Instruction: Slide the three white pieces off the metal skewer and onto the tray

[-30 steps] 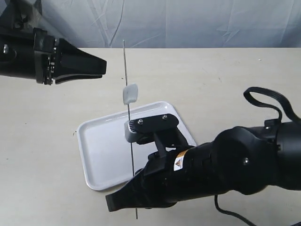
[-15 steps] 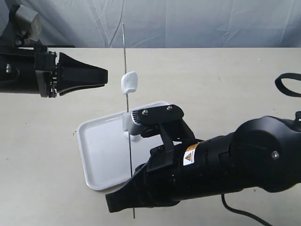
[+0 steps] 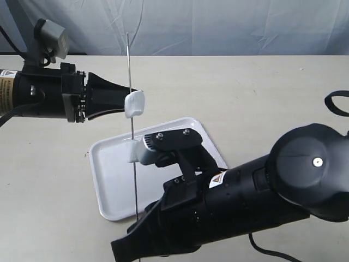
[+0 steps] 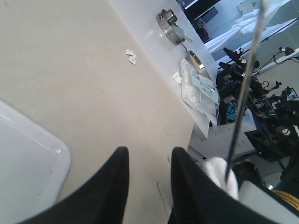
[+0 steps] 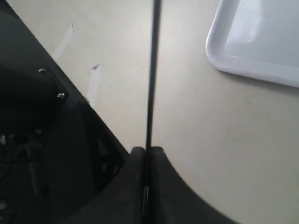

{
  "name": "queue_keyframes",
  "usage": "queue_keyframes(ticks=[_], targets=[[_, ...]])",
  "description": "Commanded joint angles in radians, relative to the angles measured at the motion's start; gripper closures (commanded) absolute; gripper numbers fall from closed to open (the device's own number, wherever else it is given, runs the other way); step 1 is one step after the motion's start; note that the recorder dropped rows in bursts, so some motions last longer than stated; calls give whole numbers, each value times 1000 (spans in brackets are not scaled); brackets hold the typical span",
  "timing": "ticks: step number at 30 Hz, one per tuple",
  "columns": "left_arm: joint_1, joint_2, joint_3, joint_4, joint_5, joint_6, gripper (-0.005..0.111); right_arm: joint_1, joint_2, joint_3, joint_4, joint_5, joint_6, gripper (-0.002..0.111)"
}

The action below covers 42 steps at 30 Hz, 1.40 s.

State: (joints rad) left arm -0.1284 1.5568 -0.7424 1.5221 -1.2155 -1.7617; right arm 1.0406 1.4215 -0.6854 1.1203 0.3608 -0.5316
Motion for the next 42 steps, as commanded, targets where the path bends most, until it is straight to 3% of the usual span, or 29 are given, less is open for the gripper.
queue_keyframes(ticks=[1,16,24,42], targets=[[-5,14,6,-33,-6,43,76,-3,-9,-1,102,21,-119,109],[-5,9,6,1,-6,-12,76,-3,-9,-1,125,1,-151,109],[-5,-79,6,10,-6,-54,76,-3,-4,-1,118,-38,-151,109],[-3,-173,6,209,-6,-145,76,-3,19,-1,119,-40,-147,109]])
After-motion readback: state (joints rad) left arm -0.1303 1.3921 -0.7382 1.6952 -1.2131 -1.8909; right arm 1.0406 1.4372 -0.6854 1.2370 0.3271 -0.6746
